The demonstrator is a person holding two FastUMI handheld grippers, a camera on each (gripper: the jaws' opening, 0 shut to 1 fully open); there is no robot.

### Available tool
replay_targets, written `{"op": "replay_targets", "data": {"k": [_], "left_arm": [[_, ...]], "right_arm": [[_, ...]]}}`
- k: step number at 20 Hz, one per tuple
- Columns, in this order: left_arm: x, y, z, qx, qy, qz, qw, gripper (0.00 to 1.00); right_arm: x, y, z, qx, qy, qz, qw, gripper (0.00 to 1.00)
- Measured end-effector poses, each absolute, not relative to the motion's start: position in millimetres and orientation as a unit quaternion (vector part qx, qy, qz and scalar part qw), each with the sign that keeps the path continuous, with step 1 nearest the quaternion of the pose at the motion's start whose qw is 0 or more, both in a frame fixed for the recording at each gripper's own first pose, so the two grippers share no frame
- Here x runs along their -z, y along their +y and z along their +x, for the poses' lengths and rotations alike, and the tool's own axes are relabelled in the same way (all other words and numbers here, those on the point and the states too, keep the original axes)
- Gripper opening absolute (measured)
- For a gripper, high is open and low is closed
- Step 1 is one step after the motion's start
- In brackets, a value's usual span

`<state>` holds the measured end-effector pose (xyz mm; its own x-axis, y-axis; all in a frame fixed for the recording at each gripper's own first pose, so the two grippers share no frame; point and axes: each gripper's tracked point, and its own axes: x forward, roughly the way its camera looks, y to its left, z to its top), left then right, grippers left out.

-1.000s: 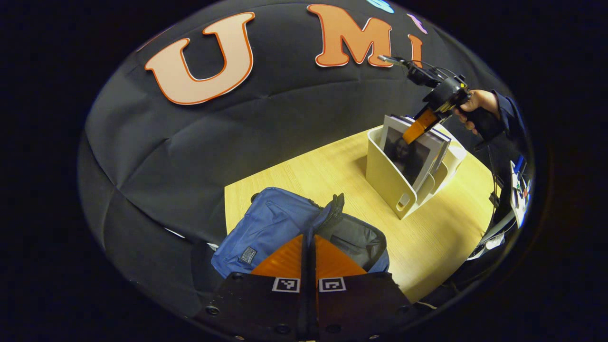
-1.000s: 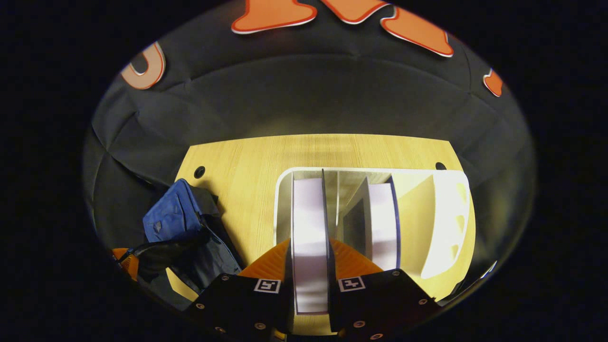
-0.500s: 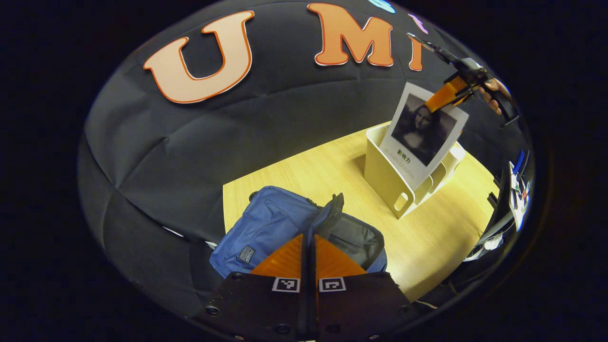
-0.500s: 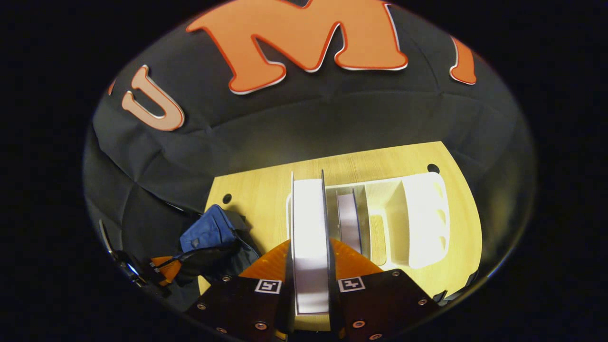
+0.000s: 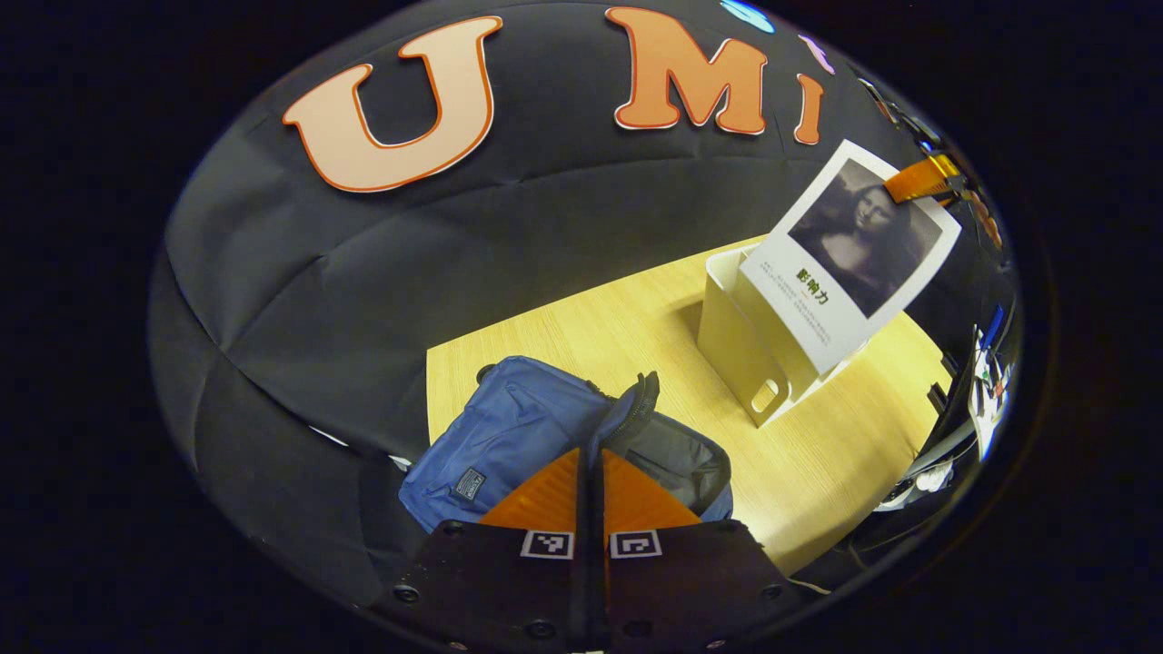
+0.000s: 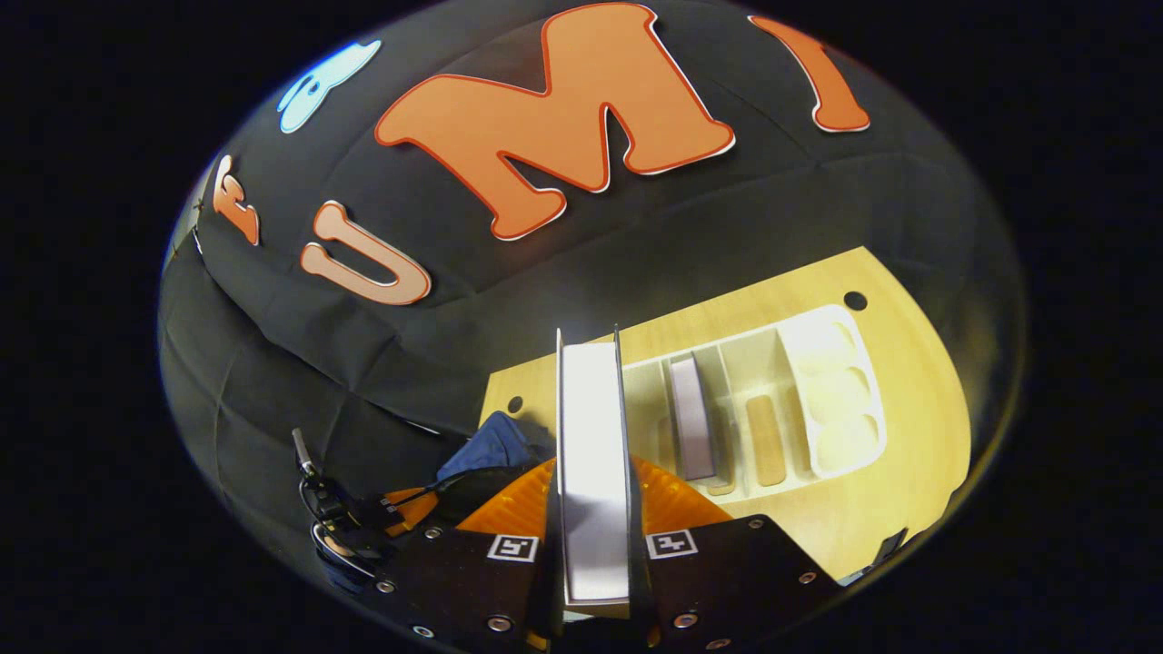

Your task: Open the schoolbag, grab two books from the bookshelf and put them into the schoolbag.

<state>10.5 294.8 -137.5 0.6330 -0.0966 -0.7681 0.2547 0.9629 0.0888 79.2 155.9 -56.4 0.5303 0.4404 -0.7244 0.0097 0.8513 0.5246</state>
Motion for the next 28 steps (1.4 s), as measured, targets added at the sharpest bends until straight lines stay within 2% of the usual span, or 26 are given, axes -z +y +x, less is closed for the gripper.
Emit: {"op": "replay_targets", "data": {"k": [8, 20, 25, 28], "left_arm": [[130.3, 283.6, 14.7, 0.102, 0.417, 0.045, 0.902, 0.01], [124.2, 274.6, 15.1, 0.106, 0.422, -0.006, 0.901, 0.01], [126.2, 258.6, 7.9, 0.13, 0.423, -0.015, 0.896, 0.01], [130.9, 250.8, 2.1, 0.153, 0.424, -0.003, 0.892, 0.0]], "right_arm": [[102.8, 228.9, 28.0, -0.152, 0.493, 0.313, 0.797, 0.27], [179.9, 312.6, 10.4, -0.094, 0.486, 0.414, 0.764, 0.27], [209.0, 344.0, 6.2, -0.079, 0.476, 0.438, 0.759, 0.27], [228.8, 371.1, 3.3, -0.077, 0.485, 0.455, 0.743, 0.27]]}}
